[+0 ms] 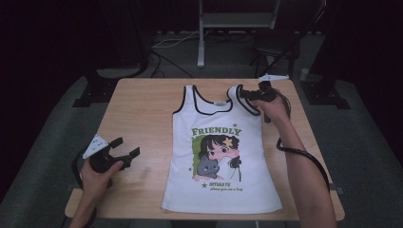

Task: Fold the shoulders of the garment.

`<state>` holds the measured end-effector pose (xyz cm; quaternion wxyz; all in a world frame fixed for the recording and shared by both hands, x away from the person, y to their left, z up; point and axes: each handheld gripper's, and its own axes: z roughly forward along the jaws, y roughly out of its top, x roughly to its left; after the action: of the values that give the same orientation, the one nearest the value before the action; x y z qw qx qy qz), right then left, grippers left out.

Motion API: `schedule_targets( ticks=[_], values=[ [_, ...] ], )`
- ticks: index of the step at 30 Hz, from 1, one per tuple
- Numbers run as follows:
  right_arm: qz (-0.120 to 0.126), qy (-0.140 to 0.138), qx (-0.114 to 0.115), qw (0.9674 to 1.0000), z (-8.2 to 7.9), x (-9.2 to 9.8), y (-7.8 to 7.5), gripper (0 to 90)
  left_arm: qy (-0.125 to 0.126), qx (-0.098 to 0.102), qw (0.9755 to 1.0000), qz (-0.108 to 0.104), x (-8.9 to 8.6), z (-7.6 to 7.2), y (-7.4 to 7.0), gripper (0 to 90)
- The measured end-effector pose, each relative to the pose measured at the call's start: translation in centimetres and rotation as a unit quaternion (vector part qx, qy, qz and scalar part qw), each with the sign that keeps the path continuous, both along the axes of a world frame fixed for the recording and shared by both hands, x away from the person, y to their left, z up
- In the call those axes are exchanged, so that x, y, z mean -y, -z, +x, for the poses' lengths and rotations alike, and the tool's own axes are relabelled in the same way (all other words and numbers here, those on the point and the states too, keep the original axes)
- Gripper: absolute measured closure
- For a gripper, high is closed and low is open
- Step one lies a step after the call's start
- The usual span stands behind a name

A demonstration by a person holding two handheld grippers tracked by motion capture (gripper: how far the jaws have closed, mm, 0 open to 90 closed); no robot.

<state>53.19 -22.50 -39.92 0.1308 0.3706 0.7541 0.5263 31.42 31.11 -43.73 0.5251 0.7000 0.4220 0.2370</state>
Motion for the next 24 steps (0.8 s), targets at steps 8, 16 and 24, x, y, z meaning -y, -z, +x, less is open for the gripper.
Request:
schedule_targets(
  ticks=[8, 16, 24],
  values=[
    [-0.029, -0.096, 0.027, 0.9946, -3.5, -0.8, 0.4, 83.7, 0.000, 0.001, 1.0000, 0.000, 0.1, 0.0, 0.0, 11.6],
    [-0.084, -0.227, 0.032, 0.9696, -6.7, -0.9, 0.1, 60.5, 0.002, 0.002, 1.0000, 0.005, 0.1, 0.0, 0.0, 11.6],
    [-0.096, -0.174, 0.058, 0.9783, -7.6, -2.0, -0.5, 51.7, 0.001, 0.005, 1.0000, 0.007, 0.2, -0.1, 0.0, 11.6]
  ],
)
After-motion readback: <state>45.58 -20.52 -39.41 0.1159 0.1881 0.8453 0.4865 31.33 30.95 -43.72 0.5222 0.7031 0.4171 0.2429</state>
